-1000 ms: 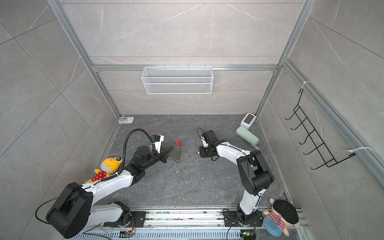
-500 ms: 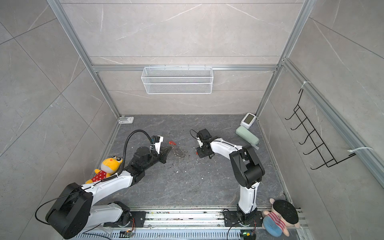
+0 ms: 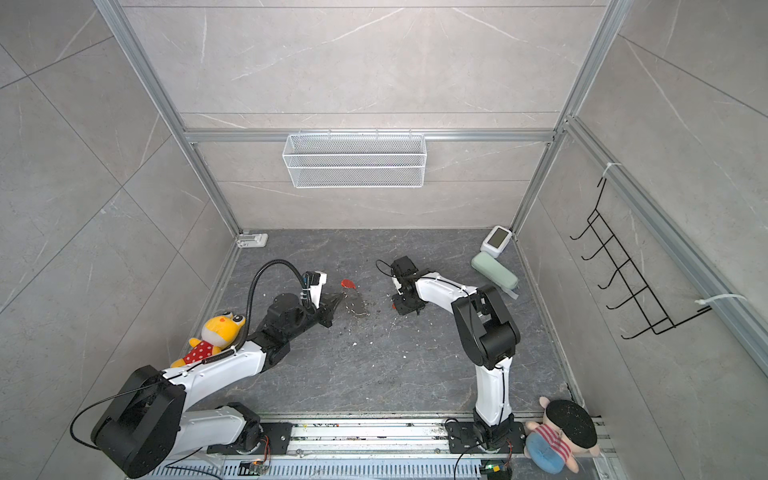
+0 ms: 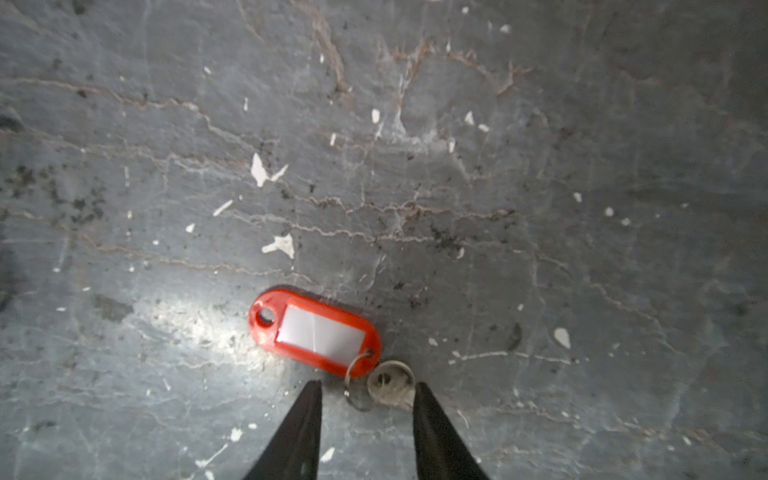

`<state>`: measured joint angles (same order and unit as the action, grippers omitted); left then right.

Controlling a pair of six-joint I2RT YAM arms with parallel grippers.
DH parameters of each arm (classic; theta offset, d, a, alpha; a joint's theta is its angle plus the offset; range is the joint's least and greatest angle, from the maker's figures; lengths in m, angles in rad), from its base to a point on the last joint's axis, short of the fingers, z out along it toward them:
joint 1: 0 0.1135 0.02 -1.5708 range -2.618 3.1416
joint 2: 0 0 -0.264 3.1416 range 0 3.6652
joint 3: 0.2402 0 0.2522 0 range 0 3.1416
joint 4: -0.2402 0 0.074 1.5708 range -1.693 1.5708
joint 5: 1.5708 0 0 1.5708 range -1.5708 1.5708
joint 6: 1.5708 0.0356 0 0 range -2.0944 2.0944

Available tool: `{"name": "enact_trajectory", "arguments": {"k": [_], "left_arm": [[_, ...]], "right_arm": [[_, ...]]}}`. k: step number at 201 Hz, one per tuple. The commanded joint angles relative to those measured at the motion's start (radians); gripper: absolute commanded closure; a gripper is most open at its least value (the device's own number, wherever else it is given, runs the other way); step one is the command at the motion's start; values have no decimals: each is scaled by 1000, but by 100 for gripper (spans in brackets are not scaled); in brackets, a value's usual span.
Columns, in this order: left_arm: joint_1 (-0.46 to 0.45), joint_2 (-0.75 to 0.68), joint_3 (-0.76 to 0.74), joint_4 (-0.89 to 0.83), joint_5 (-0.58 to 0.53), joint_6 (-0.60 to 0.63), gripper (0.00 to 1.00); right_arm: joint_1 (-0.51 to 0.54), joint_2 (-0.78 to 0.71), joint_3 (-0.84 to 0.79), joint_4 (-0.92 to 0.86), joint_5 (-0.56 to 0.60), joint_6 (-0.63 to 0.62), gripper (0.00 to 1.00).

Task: Put the keys on the keyring
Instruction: 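Move the right gripper down over the red-tagged key on the table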

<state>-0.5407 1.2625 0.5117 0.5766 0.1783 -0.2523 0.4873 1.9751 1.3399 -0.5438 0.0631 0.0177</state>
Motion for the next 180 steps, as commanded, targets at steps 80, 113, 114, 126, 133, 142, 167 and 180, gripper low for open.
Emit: {"name": "enact_trajectory", "arguments": {"k": [80,113,114,126,133,142,167,180], "left_arm": [[-2,-23,14,31,23,20,100],[-2,-26,13,29,25,20,100],[-2,-26,13,29,25,21,100],[-2,-26,14,29,24,21,100],[-2,-26,14,29,25,21,100],[-2,-26,13,29,25,19,100],[-2,-26,14,28,23,20,100],[-2,-28,13,28,22,21,100]], "right_arm": [[7,48,62,-44,24,-28,71],[7,51,65,-48,17,-28,68],[9,51,64,-48,16,-27,68],[7,53,67,-48,15,-26,68],[6,55,68,-50,15,-26,69],[7,57,72,-52,15,-26,70],[6,56,71,-52,15,-25,83],[7,46,61,-42,9,-21,88]]}}
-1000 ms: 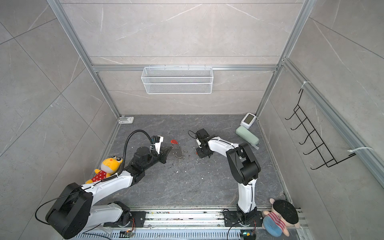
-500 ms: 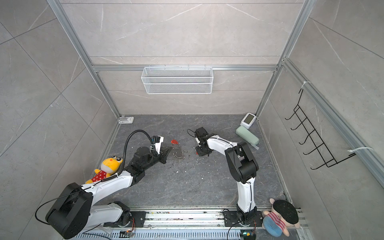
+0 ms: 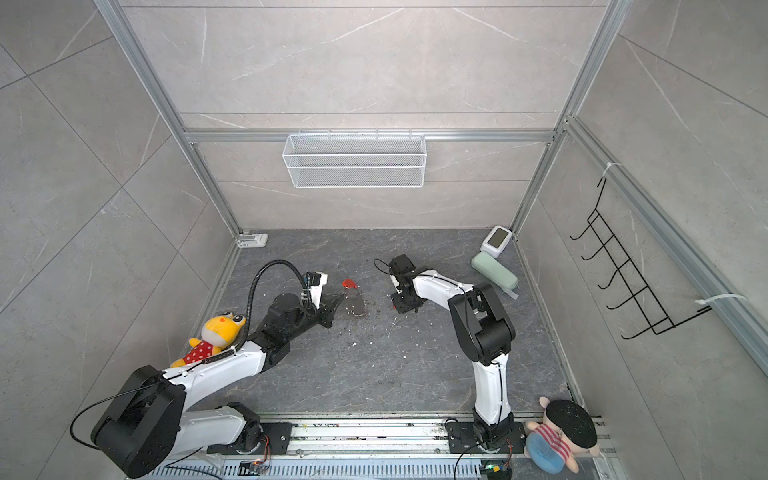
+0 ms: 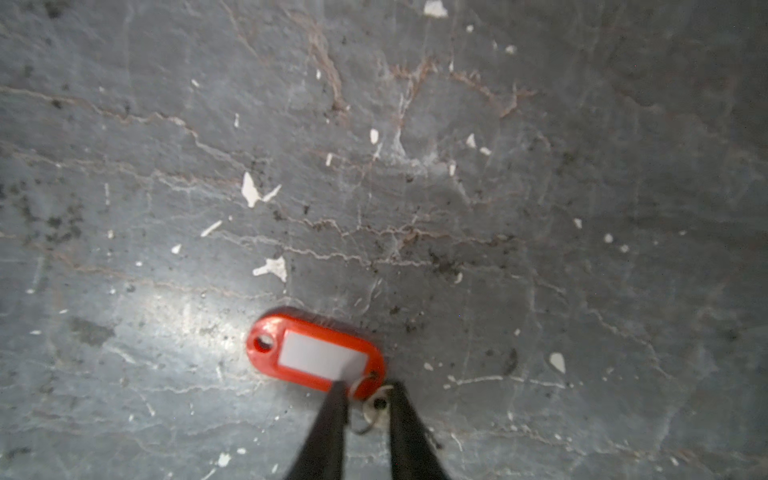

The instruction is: Put the keys on the keyring

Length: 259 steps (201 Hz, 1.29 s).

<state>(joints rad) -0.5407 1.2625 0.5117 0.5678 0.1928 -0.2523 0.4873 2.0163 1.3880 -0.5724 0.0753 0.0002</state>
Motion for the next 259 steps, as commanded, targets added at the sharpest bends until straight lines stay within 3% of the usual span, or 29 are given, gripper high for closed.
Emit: {"name": "enact_trajectory", "arguments": {"k": [1,27,108,218,259], "left_arm": [[-2,-28,14,37,8,21,100],[-2,-28,15,35,8,21,100],[-2,-24,18,30,14,18,100],[-2,-12,26,26,24,14,100],[-2,-9,27,24,27,14,100]], "right_arm": [[7,5,13,-12,-3,-3,88],[7,-17,5,-3,-18,12,100],[4,-25,61,-43,-247,67,100],[1,64,98,-73,-253,60,100],[0,57,98,-60,-257,73,94]]}}
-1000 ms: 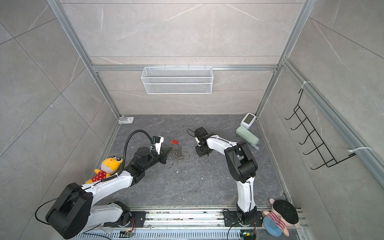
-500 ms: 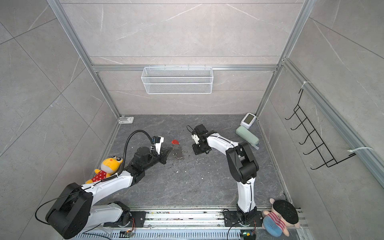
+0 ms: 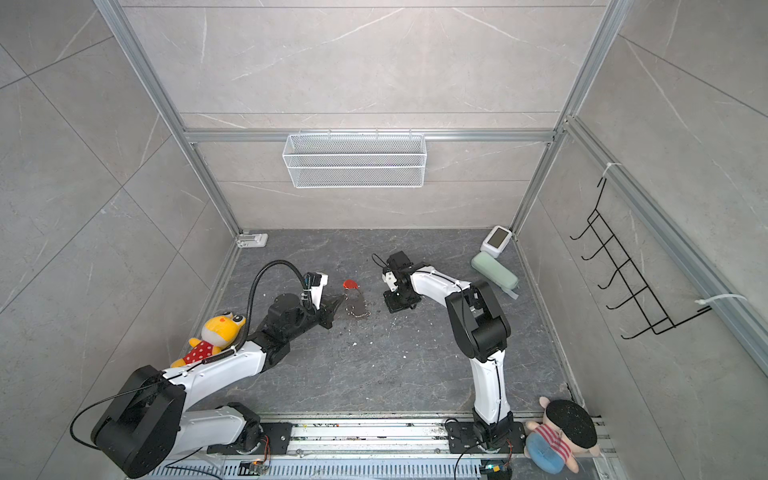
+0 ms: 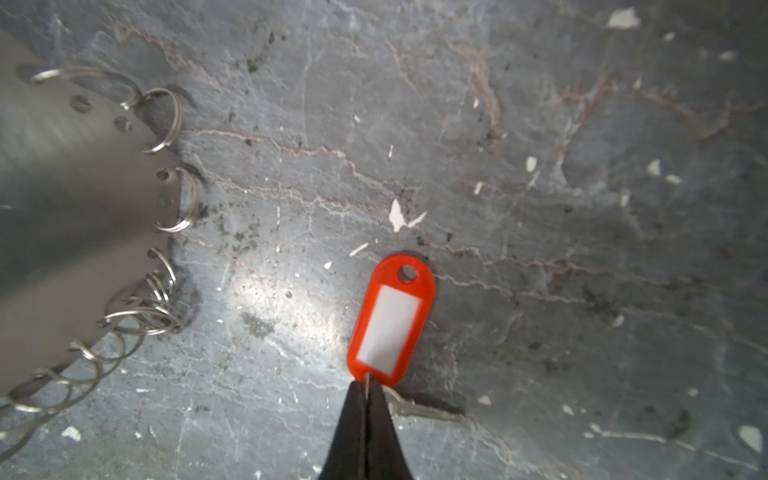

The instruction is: Put the keys on the keyring

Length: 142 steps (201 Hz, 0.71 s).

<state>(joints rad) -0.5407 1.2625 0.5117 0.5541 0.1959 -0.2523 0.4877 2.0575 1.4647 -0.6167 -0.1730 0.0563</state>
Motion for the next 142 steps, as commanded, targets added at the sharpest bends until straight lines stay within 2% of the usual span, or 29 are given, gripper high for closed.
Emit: {"name": "enact_trajectory", "arguments": {"k": [1,51,142], "left_arm": [[-2,-10,27,38,23,14,100],[-2,-14,27,36,19,14,100],[-2,-17,27,35,20,15,100]], "right_arm": [[1,15,20,-16,-8,18,94],[0,4,5,-9,-10,20,77],[0,-61,-58,14,15,36,70]]}}
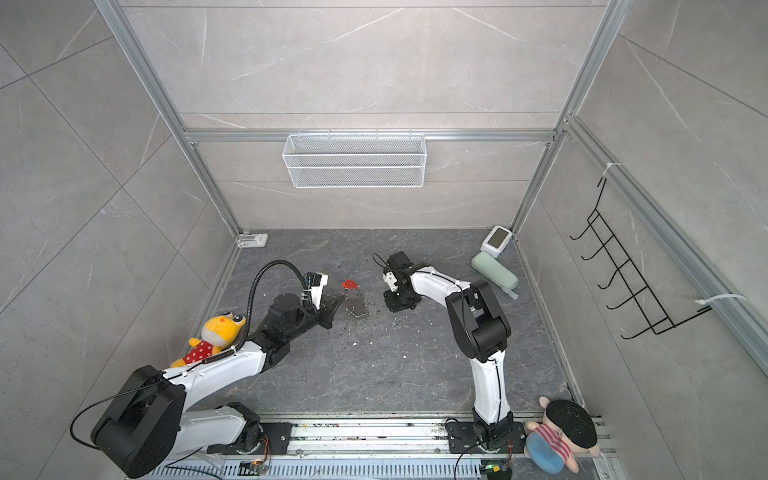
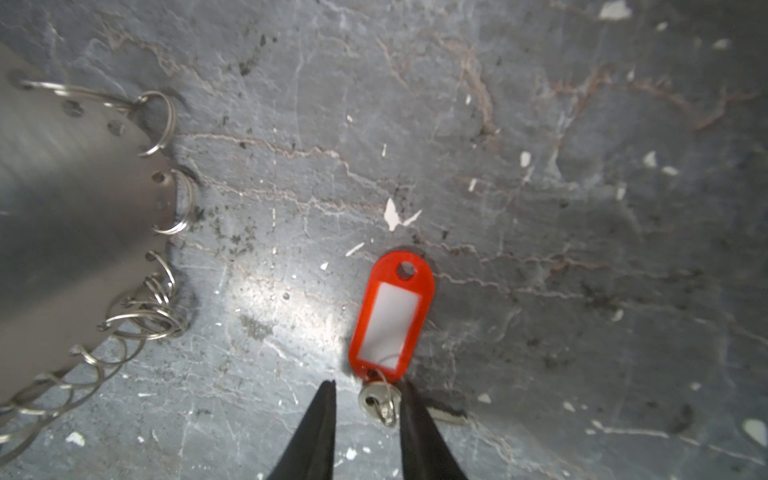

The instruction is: Put the keys on the keyring

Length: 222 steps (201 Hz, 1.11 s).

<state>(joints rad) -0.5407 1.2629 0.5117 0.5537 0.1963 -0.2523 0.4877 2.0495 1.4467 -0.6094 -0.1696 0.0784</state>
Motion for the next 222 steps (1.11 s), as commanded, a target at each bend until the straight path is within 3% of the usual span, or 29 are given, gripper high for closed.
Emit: {"name": "enact_trajectory", "arguments": {"k": [1,109,222], "left_arm": [[-1,-17,27,35,20,15,100],[-1,-17,27,34,20,16,100],[-2,-12,29,32,22,15,100]], "right_arm": [[0,-54,-41,8,12,14,70],[4,-64,-72,57,15,40,75],[4,-73,-36,23,16,64,70]]}}
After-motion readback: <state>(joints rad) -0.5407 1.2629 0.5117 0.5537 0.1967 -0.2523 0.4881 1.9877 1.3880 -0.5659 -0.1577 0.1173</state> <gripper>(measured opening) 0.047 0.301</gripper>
